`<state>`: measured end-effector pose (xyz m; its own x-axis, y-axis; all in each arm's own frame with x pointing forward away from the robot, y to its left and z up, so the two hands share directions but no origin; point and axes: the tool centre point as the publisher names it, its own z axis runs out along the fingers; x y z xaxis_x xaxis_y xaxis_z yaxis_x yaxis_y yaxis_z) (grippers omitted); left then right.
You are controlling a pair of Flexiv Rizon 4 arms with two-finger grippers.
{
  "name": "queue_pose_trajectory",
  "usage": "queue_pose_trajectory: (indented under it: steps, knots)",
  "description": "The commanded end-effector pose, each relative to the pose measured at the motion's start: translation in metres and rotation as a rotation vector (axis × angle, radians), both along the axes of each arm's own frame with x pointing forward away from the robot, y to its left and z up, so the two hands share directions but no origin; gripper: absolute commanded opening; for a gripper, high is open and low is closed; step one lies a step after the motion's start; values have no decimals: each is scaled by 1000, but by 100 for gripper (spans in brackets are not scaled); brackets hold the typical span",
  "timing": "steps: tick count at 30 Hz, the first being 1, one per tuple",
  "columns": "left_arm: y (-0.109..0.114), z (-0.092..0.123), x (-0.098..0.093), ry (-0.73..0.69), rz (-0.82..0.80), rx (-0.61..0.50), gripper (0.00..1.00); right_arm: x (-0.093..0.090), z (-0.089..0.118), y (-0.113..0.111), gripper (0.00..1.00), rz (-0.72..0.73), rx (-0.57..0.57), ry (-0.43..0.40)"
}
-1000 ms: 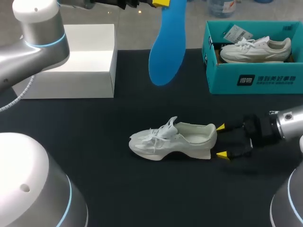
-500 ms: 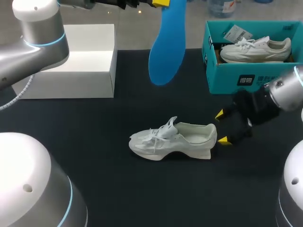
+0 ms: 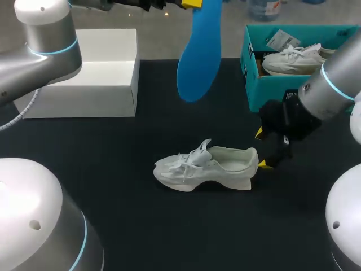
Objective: Take the shoe out of the shoebox, open the shoe tongue, remove and reinsert the insole, then place the shoe into the shoebox
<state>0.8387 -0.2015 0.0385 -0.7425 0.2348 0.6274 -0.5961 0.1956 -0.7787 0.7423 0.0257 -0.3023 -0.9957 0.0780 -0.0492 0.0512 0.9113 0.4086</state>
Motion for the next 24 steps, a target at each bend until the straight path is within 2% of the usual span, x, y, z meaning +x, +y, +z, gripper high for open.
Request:
queue_pose_trajectory:
  steps: [1,8,15,20,24]
  knots:
    - [0,-1,0,0,1,-2,0,-4,7,0,100,-10,-95,0]
    - [0,-1,0,0,1,-2,0,-9,9,-3,100,-26,-95,-6]
    - [-2,10,-23,13,-5,-15,0,-9,9,-3,100,-26,-95,-6]
    - [1,12,-10,41,10,-17,0,-9,9,-3,100,-26,-95,-6]
    - [3,12,-7,49,34,2,0,-9,9,-3,100,-26,-95,-6]
